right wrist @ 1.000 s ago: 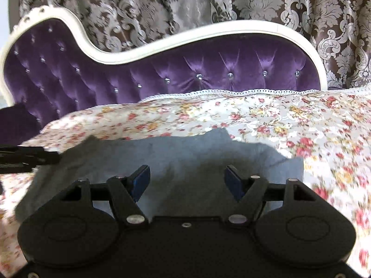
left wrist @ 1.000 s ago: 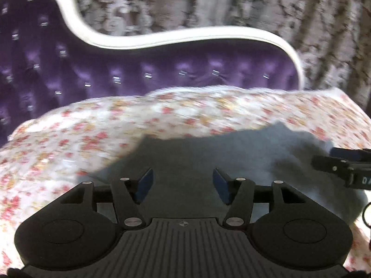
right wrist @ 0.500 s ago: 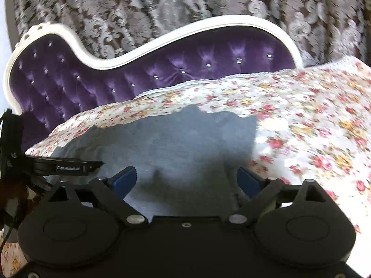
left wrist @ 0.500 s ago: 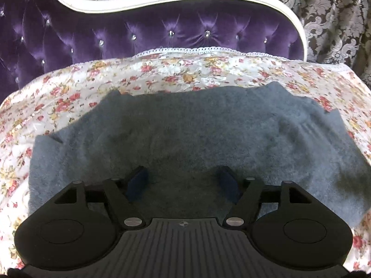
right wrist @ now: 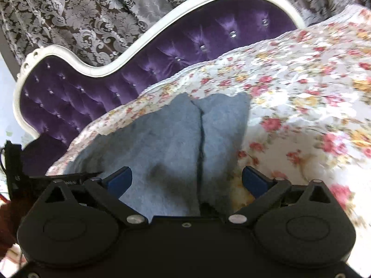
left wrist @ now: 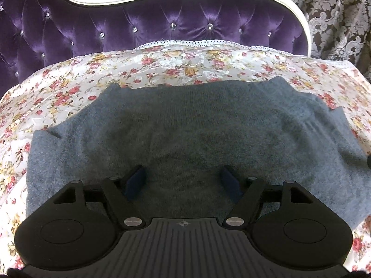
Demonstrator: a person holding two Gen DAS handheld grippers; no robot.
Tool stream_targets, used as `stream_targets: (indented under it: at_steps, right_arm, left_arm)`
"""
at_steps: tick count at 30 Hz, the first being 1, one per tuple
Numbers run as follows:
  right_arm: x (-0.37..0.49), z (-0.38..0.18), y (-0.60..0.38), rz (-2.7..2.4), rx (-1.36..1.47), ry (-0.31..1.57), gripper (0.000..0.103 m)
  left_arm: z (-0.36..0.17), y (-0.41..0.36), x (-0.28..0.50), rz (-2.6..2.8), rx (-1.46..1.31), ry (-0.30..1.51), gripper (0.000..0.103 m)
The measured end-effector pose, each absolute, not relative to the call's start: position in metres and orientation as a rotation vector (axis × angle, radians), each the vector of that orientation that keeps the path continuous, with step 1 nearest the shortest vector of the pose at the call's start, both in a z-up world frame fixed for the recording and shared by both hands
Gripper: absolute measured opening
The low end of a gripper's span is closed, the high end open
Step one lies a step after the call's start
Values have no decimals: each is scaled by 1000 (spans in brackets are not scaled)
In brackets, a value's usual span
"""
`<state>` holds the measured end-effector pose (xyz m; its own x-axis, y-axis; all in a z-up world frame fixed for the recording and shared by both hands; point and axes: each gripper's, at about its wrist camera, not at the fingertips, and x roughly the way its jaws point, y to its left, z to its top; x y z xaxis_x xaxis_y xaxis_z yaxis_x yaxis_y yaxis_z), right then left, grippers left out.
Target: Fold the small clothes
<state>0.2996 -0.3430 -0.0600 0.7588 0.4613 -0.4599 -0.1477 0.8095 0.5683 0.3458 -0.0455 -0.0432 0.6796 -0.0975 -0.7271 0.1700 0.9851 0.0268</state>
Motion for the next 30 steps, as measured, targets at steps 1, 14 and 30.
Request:
stream_targets:
  at_steps: [1,14,30]
  right_arm:
    - [305,-61,-343,368,552,632,102]
    - [348,-64,-327,501,629,688,103]
    - [345,-73,-345,410,650,718,44]
  left_arm:
    - [-44,-46,346,-147,95,809,73]
    - [-43,-48,347,-136,104,814,73]
    - [-37,-73,397,-118,142,916,68]
